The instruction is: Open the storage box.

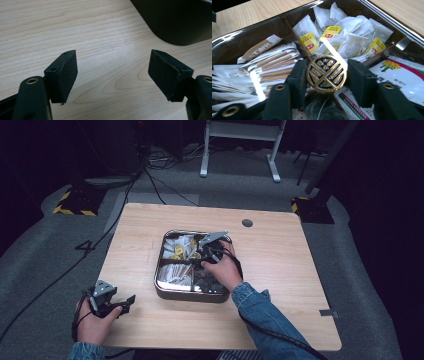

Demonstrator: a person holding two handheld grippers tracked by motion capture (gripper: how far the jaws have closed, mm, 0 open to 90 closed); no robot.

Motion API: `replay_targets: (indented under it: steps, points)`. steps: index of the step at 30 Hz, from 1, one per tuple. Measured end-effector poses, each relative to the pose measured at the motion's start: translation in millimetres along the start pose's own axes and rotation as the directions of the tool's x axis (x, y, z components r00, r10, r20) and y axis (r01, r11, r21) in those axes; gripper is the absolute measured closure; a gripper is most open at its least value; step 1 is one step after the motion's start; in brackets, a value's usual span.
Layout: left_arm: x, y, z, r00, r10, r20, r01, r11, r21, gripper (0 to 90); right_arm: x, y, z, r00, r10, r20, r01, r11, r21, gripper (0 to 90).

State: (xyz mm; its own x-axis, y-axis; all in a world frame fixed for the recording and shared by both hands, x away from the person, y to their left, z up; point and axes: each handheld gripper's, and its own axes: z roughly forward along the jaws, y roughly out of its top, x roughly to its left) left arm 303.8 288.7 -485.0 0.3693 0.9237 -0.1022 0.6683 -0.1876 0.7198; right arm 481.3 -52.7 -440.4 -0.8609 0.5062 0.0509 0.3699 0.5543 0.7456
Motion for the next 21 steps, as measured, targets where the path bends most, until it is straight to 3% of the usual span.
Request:
replay_targets:
  steps: [3, 21]
  points:
    - [0.4, -0.3, 0.1, 1.0, -0.002, -0.004, 0.002, 1.0, -0.002, 24.4, 1.0, -0.2, 0.9, 0.9996, -0.026, -0.006, 0.026, 1.0, -0.006, 58.2]
    - [1.8, 0.2, -1.5, 0.9999, -0.002, -0.01, 0.002, 1.0, -0.004, 24.9, 5.9, 5.0, -2.5, 0.9981, -0.057, 0.024, 0.057, 0.998, 0.0, 58.8]
